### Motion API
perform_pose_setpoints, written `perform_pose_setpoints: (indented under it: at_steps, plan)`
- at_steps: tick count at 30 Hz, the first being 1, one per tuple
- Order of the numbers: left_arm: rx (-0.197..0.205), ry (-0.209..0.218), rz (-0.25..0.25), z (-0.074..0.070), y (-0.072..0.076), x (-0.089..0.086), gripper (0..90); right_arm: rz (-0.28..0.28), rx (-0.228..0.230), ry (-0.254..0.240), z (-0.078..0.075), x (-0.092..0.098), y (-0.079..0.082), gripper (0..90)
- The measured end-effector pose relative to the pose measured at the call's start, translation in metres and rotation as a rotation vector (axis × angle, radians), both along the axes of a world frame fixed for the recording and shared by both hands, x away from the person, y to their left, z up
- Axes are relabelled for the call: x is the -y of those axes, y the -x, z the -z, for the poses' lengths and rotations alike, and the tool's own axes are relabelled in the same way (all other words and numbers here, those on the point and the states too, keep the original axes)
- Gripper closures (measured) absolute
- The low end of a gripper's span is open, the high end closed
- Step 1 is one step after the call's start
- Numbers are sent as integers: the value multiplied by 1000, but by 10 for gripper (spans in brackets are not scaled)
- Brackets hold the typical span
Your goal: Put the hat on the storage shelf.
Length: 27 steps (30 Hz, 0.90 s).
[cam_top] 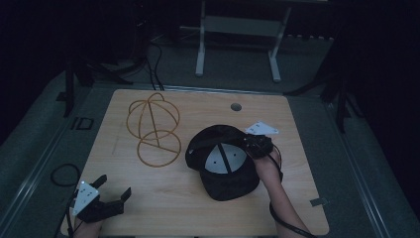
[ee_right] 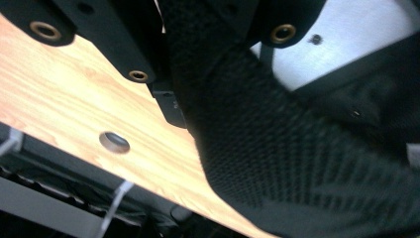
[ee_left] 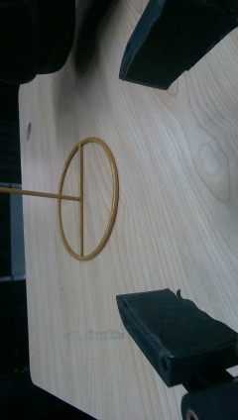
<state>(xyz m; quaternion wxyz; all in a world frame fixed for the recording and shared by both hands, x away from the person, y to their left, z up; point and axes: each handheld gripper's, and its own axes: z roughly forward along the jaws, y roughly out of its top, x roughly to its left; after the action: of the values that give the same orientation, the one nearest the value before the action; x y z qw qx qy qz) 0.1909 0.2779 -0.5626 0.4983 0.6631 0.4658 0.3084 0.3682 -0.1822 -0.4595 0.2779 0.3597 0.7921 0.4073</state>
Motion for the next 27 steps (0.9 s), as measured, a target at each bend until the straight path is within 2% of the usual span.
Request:
perform_pose_setpoints:
  at_steps: [4,9,12,18,21,24,27]
  plan:
    - [5,-4,7,-1,0,2,24,-28,15,-60,-14,-1,6,899]
    - [8,-12,17,-2,1,7,24,-53,57,-91,-34,-5,15,899]
    - [17,-61,15,-3,1,10,24,-65,80,-112,-46,-6,19,900]
    - [-5,-57,1,-5,-1,16,24,-66,126,-118,-64,-10,24,899]
    - [-48,-8,-5,-11,-3,27,25,-60,152,-132,-79,-9,26,899]
    - [-76,17,54,-19,-4,39,48,-64,160,-143,-85,-9,28,899]
    - [-94,-12,131,-30,-4,55,53,-66,187,-140,-94,-10,34,899]
